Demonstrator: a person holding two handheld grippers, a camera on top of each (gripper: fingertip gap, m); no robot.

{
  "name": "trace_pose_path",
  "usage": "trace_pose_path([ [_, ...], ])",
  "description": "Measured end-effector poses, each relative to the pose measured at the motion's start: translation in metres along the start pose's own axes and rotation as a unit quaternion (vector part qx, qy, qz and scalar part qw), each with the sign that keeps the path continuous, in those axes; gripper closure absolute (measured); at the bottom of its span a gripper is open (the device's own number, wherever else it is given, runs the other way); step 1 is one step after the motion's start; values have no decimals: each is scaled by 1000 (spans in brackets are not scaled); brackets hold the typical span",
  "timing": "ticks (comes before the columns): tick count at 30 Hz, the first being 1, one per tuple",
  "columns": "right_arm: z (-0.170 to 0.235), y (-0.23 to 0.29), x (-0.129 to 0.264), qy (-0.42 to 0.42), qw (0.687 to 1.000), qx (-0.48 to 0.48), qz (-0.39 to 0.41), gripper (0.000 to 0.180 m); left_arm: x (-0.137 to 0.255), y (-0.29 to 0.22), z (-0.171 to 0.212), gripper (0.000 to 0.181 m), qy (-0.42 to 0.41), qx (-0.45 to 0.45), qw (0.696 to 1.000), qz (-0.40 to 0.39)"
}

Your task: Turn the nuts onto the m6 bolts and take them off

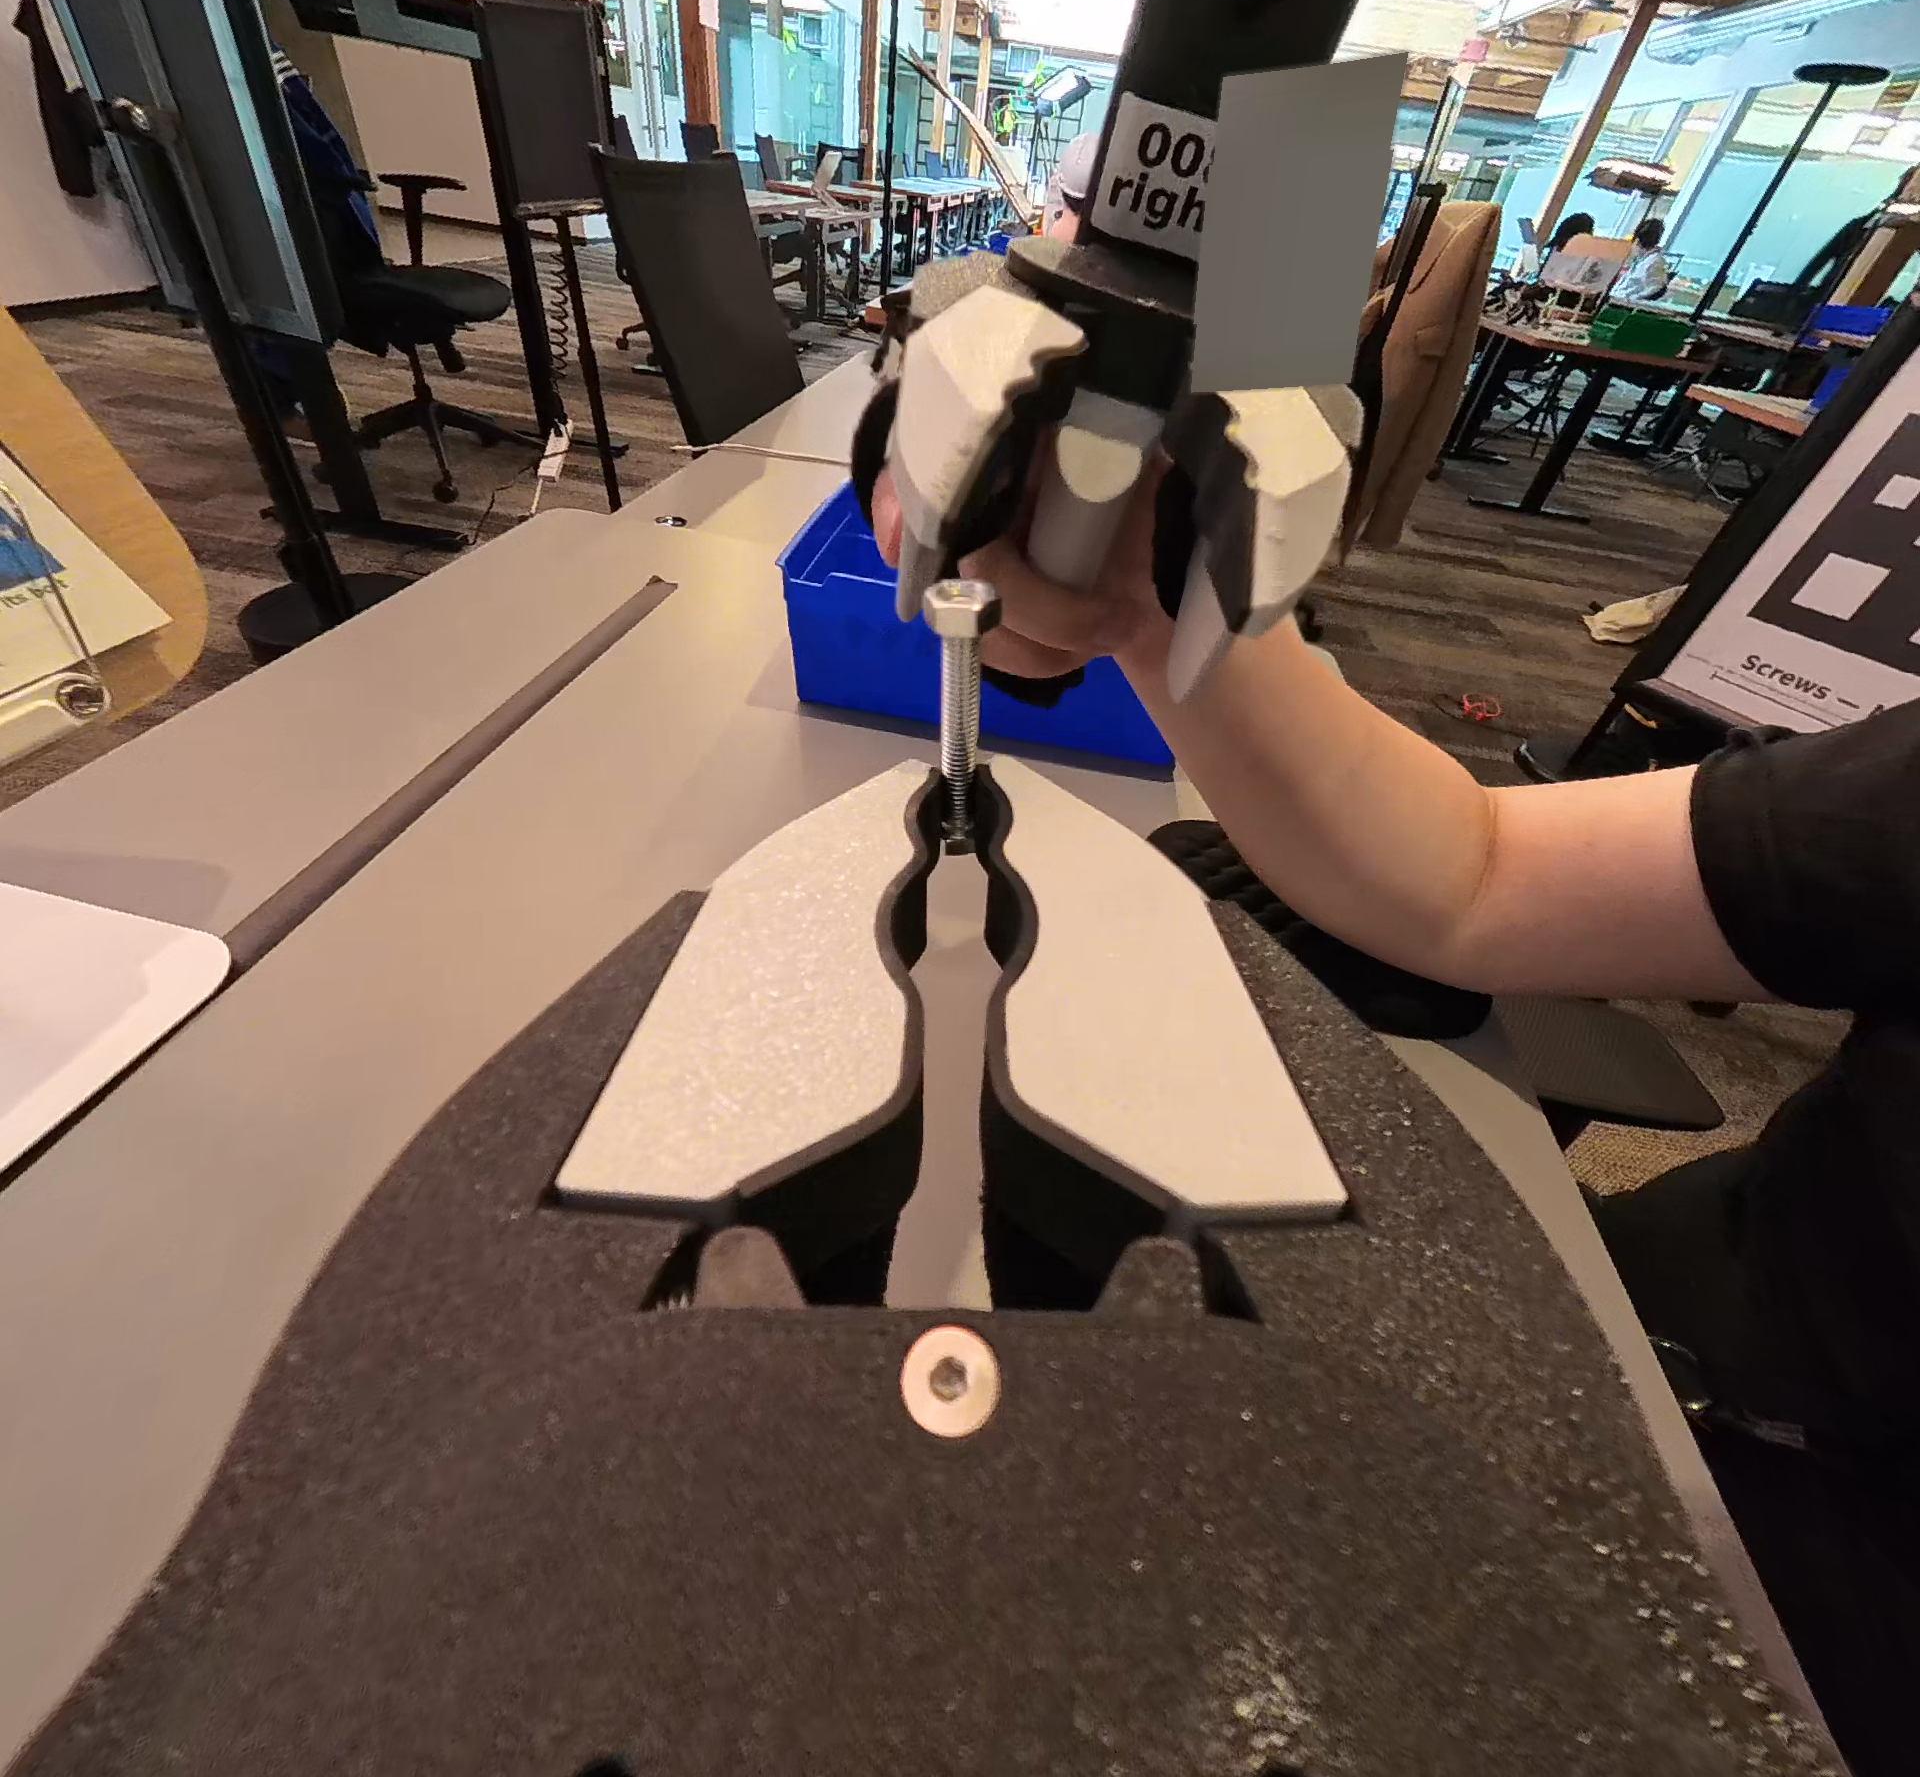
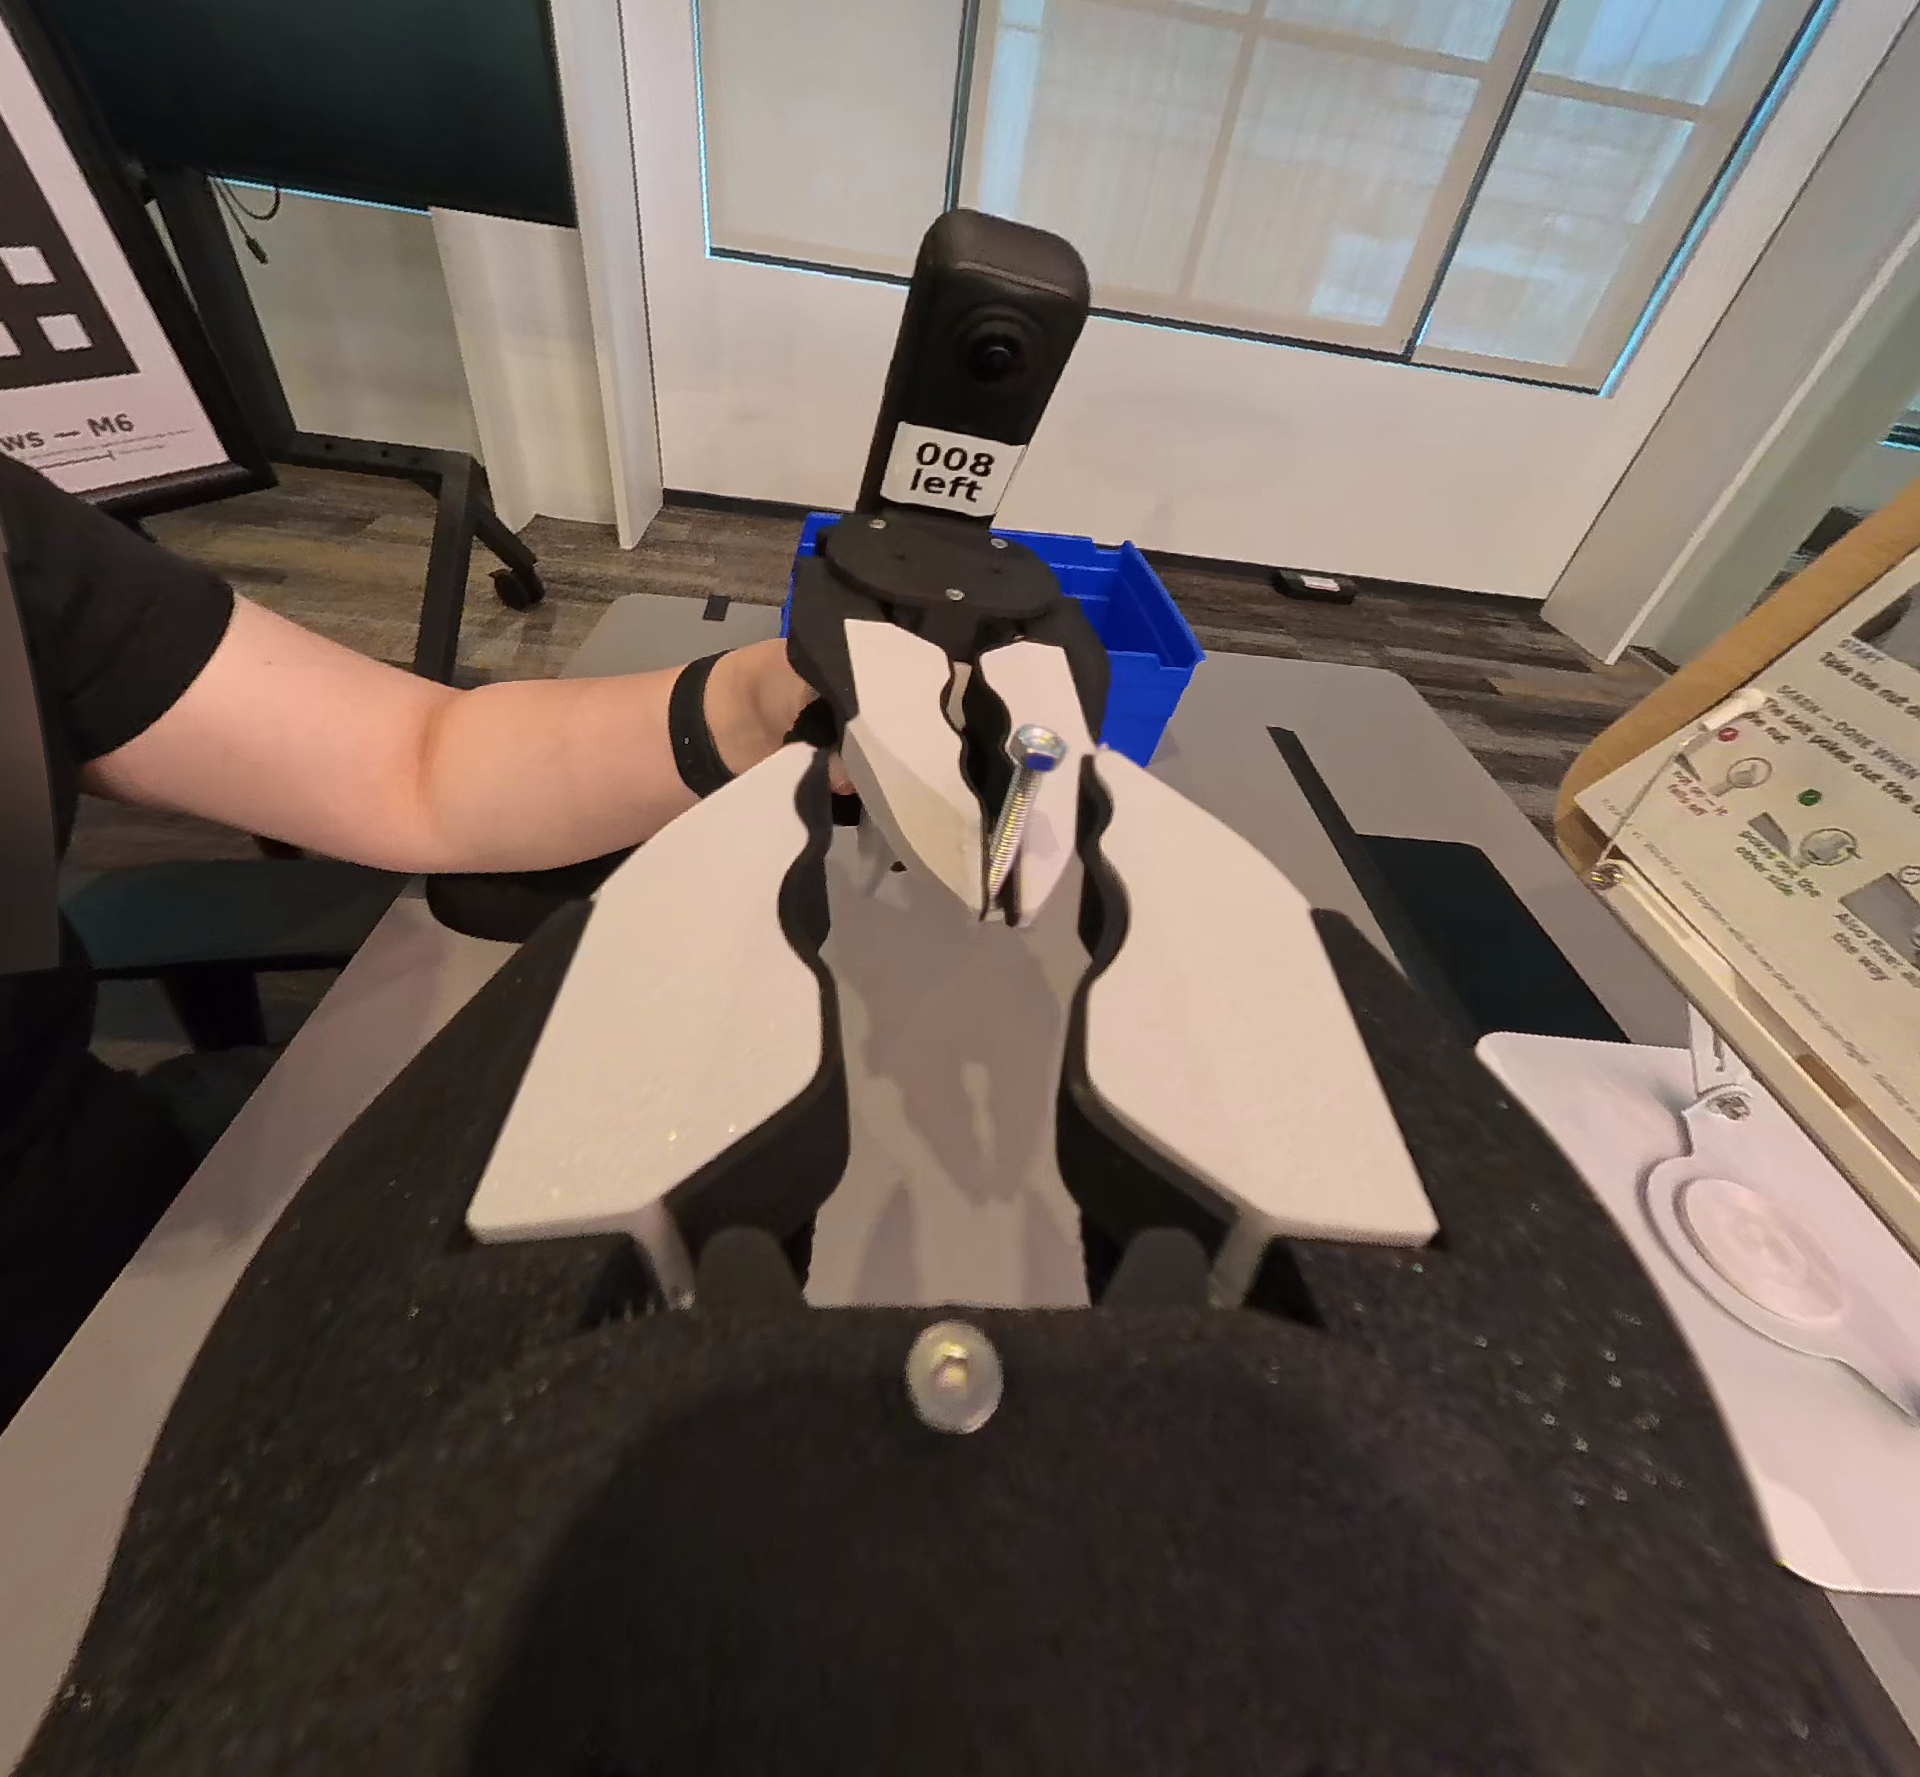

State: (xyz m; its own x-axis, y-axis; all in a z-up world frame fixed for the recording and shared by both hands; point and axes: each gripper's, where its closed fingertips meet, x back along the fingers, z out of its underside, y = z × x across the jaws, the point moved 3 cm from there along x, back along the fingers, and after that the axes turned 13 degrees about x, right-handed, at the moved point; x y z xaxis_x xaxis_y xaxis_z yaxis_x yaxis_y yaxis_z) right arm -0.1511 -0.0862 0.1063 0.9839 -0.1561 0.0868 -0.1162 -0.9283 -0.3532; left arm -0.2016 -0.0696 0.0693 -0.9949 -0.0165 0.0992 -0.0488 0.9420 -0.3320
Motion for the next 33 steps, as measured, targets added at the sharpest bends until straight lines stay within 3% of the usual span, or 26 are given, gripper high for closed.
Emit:
trace_pose_path([
  [33, 1, 1, -5, 2, 1000, 5, 6, 131, -2, -1, 2, 176, 9, -8, 1000, -6],
])
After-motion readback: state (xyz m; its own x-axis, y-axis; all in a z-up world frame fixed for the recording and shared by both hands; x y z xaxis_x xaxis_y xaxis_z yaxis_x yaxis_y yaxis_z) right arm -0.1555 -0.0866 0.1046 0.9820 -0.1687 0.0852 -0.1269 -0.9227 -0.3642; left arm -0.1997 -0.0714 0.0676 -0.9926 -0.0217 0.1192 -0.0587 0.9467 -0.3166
